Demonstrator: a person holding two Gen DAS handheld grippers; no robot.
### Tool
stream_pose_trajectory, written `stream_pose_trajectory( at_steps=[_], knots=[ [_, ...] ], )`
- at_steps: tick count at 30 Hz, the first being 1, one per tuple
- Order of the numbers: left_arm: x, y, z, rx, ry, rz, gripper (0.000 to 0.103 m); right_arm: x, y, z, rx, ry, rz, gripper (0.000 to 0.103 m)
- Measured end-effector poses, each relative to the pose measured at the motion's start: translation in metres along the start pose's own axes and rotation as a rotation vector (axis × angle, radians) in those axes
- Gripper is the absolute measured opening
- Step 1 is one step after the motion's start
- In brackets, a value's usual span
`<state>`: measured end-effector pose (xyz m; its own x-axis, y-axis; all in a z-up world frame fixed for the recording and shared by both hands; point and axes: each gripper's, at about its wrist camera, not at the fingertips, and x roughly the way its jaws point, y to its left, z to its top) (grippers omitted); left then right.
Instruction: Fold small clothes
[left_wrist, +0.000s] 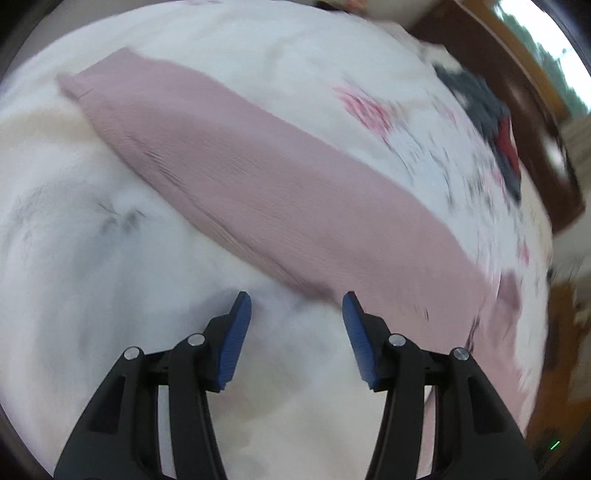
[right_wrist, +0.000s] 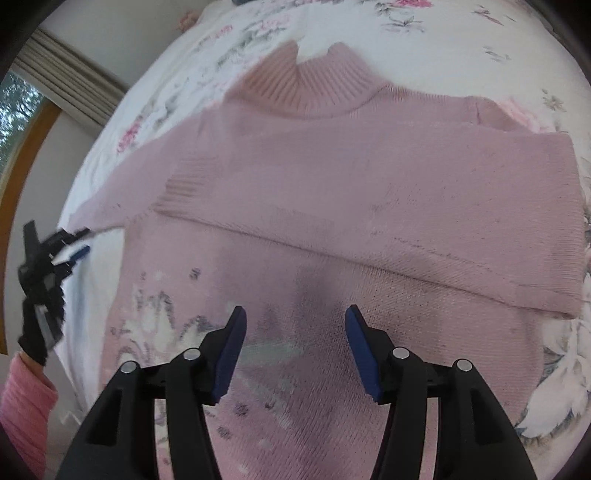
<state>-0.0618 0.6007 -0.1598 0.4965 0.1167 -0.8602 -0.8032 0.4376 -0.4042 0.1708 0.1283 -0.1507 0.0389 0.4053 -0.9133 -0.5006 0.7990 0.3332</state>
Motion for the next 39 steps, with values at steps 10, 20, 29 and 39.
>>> stream_pose_trajectory(
  at_steps=[10,20,29,39],
  knots=[
    [0.005,0.052,0.048,-0.193,-0.1,-0.112,0.044,0.021,-0.006,-0.002,0.012,0.027,-0.017,0.056],
    [-0.009,0.067,0.073,-0.178,-0.148,-0.07,0.016,0.026,-0.009,-0.006,-0.003,0.024,-0.031,0.056],
    [-0.051,0.027,0.067,-0.077,-0.243,-0.128,0.011,0.015,-0.009,-0.012,0.014,0.016,-0.032,0.056],
    [-0.085,-0.09,0.014,0.178,-0.272,-0.253,0.011,-0.02,-0.018,-0.024,0.042,-0.043,-0.022,0.056]
  ],
)
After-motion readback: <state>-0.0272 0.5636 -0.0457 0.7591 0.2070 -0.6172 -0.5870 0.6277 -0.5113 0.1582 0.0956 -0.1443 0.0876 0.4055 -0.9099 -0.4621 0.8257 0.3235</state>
